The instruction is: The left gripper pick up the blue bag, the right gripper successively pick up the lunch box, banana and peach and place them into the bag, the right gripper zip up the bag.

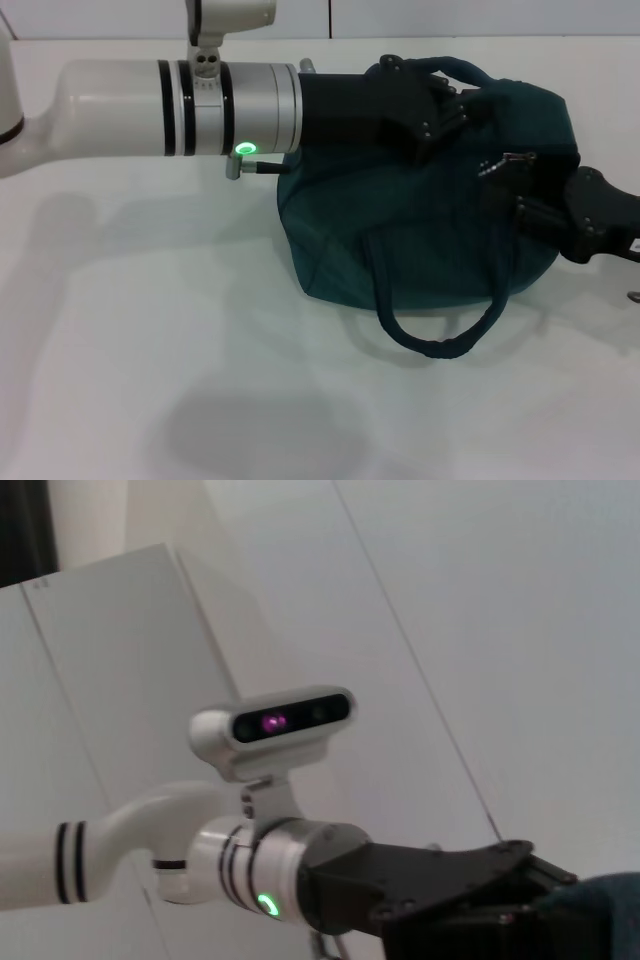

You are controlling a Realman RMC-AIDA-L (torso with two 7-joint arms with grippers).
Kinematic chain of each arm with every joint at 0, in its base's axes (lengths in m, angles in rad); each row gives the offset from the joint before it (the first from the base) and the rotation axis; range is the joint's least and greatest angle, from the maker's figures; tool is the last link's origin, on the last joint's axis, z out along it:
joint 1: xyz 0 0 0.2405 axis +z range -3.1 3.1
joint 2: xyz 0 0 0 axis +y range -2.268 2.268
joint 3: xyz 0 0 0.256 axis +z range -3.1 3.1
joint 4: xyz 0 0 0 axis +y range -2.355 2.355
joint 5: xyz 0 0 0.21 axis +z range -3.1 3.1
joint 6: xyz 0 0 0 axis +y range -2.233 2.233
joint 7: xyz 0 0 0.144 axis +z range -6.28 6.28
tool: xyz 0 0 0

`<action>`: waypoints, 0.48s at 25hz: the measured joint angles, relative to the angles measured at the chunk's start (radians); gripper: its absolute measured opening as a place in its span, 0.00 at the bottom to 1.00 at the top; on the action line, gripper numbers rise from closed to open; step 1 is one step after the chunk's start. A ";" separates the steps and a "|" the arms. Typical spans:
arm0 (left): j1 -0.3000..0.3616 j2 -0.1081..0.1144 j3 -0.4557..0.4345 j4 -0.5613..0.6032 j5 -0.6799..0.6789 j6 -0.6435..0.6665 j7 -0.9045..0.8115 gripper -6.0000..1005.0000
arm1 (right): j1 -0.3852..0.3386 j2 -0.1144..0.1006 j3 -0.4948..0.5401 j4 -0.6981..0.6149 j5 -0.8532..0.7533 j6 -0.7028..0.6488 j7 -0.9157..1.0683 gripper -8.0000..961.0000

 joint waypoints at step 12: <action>0.005 0.000 0.000 0.001 -0.006 0.006 0.009 0.05 | -0.040 0.042 0.067 -0.019 0.001 0.000 -0.122 0.27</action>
